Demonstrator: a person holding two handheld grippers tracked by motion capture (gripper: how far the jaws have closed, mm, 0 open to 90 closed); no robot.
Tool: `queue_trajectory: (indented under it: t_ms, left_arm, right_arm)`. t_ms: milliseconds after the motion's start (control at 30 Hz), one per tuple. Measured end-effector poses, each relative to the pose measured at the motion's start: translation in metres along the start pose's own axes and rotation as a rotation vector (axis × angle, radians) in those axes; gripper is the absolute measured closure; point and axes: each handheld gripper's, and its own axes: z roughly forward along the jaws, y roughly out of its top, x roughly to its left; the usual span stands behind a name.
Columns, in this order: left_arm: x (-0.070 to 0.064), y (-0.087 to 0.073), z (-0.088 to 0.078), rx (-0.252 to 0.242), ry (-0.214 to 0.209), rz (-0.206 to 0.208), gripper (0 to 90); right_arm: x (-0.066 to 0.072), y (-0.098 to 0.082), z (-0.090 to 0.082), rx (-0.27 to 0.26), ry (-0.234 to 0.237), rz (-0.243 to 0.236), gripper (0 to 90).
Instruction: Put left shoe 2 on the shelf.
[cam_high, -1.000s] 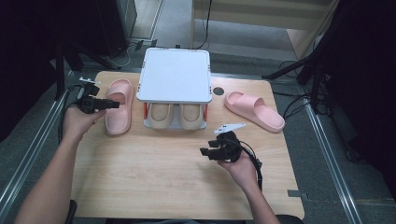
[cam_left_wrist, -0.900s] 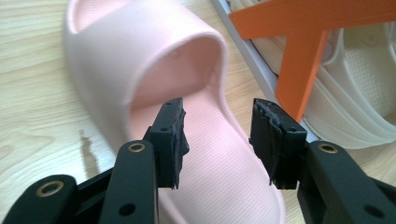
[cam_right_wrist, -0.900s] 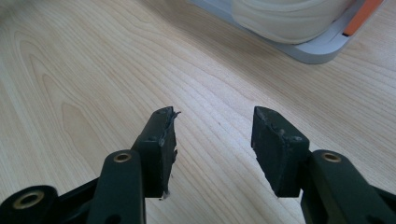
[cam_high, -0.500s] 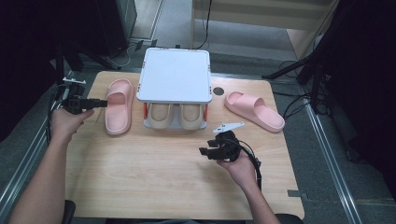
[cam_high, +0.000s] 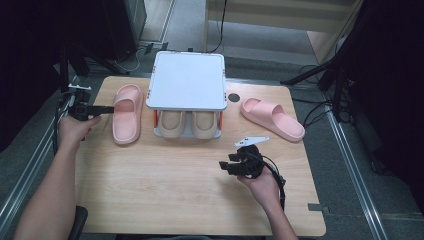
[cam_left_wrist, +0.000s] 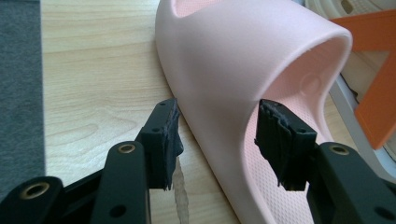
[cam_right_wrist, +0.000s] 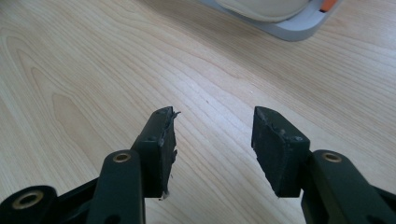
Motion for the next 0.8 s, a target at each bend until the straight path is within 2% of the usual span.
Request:
queue_trajectory:
  t_ms: [67,100,200,267,300,367,400,533,633,800]
  left_arm:
    - [-0.001,0.0,0.002,-0.004,-0.002,0.005,49.6]
    - [-0.003,0.004,0.004,0.025,-0.003,0.003,49.8]
    - [-0.008,0.007,0.009,0.036,0.017,0.031,49.7]
    - [-0.012,0.008,0.014,0.046,0.044,0.048,50.1]
    - [-0.012,0.007,0.016,0.042,0.052,0.057,51.6]
    - [-0.014,0.007,0.019,0.032,0.099,0.073,53.9]
    - [-0.014,0.007,0.02,0.027,0.103,0.085,54.5]
    - [-0.014,0.006,0.025,0.02,0.097,0.073,60.6]
    - [-0.014,0.006,0.025,0.025,0.114,0.071,64.8]
    - [-0.014,0.008,0.019,0.033,0.147,0.079,77.9]
  right_arm:
    - [-0.001,-0.002,-0.002,-0.001,-0.004,0.007,50.3]
    - [-0.002,-0.003,-0.003,-0.005,-0.008,0.01,50.3]
    - [-0.003,-0.005,-0.006,-0.007,-0.015,0.022,50.3]
    - [-0.003,-0.006,-0.006,-0.002,-0.018,0.025,50.3]
    - [-0.003,-0.006,-0.006,-0.006,-0.018,0.023,50.3]
    - [-0.002,-0.007,-0.007,-0.001,-0.021,0.028,50.2]
    - [-0.002,-0.008,-0.007,-0.001,-0.023,0.026,50.2]
    - [-0.003,-0.009,-0.007,-0.001,-0.027,0.03,50.1]
    - [-0.002,-0.009,-0.006,-0.002,-0.024,0.026,50.1]
    - [-0.002,-0.007,-0.005,-0.001,-0.019,0.022,50.1]
